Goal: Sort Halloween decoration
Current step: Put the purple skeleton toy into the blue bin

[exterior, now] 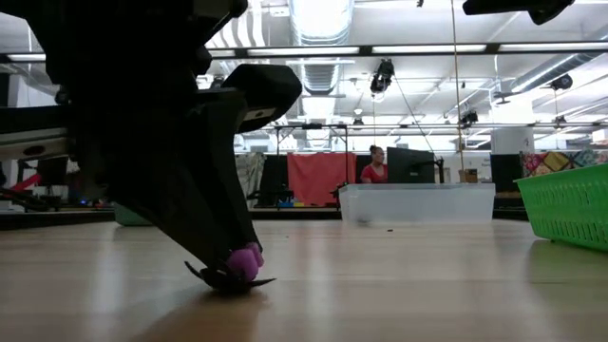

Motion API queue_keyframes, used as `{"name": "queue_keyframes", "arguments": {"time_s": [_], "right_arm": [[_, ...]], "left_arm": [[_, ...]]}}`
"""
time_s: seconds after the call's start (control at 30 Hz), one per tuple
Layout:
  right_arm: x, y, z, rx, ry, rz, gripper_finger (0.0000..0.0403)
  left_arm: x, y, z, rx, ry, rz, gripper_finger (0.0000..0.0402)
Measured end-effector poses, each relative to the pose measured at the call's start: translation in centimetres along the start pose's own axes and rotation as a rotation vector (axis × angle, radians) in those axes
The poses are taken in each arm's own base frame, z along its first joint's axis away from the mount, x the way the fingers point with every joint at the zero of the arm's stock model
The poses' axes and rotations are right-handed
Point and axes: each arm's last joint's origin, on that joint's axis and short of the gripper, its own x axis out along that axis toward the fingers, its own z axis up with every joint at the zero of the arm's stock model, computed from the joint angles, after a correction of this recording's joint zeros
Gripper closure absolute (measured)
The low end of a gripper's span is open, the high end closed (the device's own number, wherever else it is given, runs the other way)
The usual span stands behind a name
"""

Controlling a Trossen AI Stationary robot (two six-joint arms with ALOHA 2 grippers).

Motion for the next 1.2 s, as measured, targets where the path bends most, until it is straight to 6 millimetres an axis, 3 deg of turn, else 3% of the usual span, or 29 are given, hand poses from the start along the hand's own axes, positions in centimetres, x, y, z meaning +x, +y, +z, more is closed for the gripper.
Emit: {"name": "queue_keyframes", "arguments": {"time_s": [0.43, 0.7, 0.93, 1.2], "right_arm": [[0.0, 0.0, 0.0, 0.000, 0.000, 0.001, 0.0266], [0.0, 0.0, 0.0, 0.001, 0.000, 0.002, 0.0266], [0.0, 0.0, 0.0, 0.003, -0.001, 0.002, 0.0266], [0.0, 0.0, 0.0, 0.002, 0.001, 0.004, 0.0266]], "left_arm": [[-3.9, 1.6, -0.2, -0.033, 0.104, 0.091, 0.0401], [-8.5, 5.6, -2.1, -0.216, 0.247, 0.233, 0.0402], [-14.5, 10.7, -6.9, -0.459, 0.376, 0.390, 0.0401], [-20.2, 15.2, -16.4, -0.864, 0.453, 0.631, 0.0401]]}}
